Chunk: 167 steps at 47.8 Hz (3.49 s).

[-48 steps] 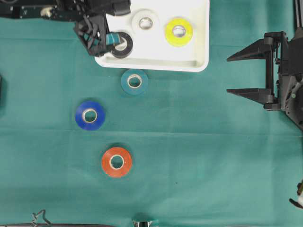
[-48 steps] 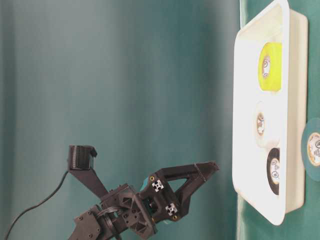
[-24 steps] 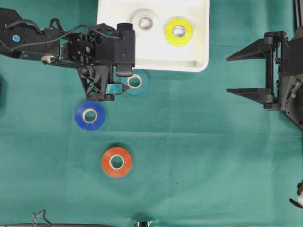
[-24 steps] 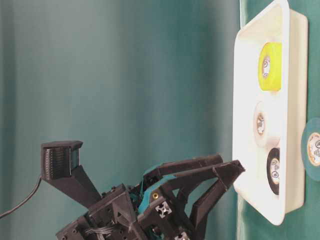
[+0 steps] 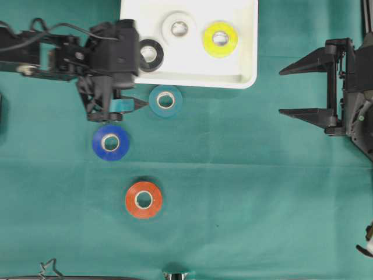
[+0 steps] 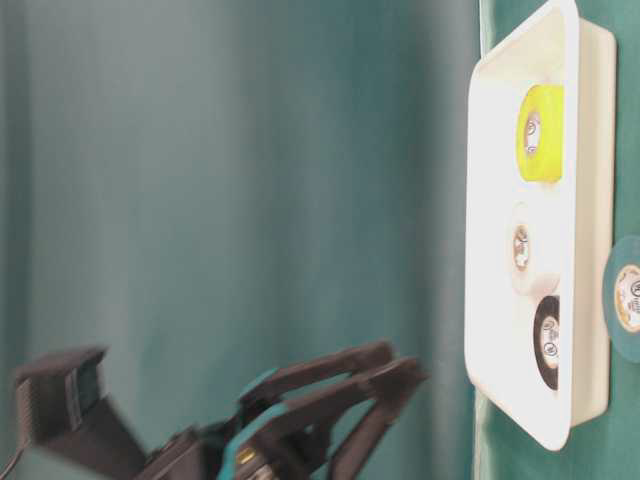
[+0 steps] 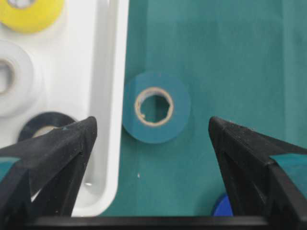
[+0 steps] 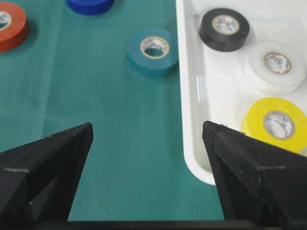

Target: Pick up the tape from a random location and place it into the white case.

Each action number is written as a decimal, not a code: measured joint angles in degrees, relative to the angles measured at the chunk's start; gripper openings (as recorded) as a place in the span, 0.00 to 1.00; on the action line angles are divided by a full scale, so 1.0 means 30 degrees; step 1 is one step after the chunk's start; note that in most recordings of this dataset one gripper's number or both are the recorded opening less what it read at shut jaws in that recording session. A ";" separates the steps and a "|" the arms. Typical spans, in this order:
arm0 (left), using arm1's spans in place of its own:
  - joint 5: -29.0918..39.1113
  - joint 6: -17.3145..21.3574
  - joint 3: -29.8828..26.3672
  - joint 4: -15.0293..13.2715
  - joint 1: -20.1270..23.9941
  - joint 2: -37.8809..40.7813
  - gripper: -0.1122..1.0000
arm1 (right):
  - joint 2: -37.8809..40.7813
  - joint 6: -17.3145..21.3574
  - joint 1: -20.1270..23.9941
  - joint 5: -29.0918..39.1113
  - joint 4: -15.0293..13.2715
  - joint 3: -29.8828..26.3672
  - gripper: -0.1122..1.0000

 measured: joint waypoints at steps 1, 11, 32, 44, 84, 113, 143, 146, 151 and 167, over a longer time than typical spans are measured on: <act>-0.0234 0.0000 0.0176 0.0029 0.0000 -0.0322 0.96 | 0.0000 0.0000 0.0000 0.0000 0.0000 -0.0029 0.89; -0.1289 0.0000 0.1875 0.0000 0.0000 -0.3018 0.96 | 0.0000 -0.0029 0.0000 0.0029 0.0000 -0.0117 0.89; -0.2783 -0.0029 0.4980 -0.0088 -0.0117 -0.8613 0.96 | 0.0000 -0.0088 -0.0029 -0.0176 -0.0264 -0.0498 0.89; -0.3252 -0.0029 0.6035 -0.0088 -0.0703 -1.0049 0.96 | 0.0000 -0.0088 -0.0264 -0.0527 -0.0293 -0.0498 0.89; -0.7793 -0.0059 0.8818 -0.0088 -0.1318 -1.0049 0.96 | 0.0732 -0.0088 -0.0469 -0.1143 -0.0498 -0.0498 0.88; -0.7793 -0.0059 0.8818 -0.0088 -0.1318 -1.0020 0.96 | 0.0703 -0.0117 -0.0469 -0.1201 -0.0527 -0.0498 0.88; -0.8818 -0.0059 0.8818 -0.0146 -0.1318 -0.9785 0.96 | 0.0703 -0.0117 -0.0557 -0.2725 -0.0527 -0.0498 0.88; -0.8994 -0.0059 0.8818 -0.0117 -0.1318 -0.9639 0.96 | 0.0703 -0.0117 -0.0674 -0.3135 -0.0527 -0.0498 0.88; -0.9258 -0.0059 0.8818 -0.0117 -0.1318 -0.9375 0.96 | 0.0703 -0.0117 -0.0908 -0.3779 -0.0527 -0.0498 0.88; -1.0459 -0.0059 0.8760 -0.0146 -0.1318 -0.8701 0.96 | 0.0732 -0.0352 -0.1260 -0.5273 -0.0527 -0.0527 0.88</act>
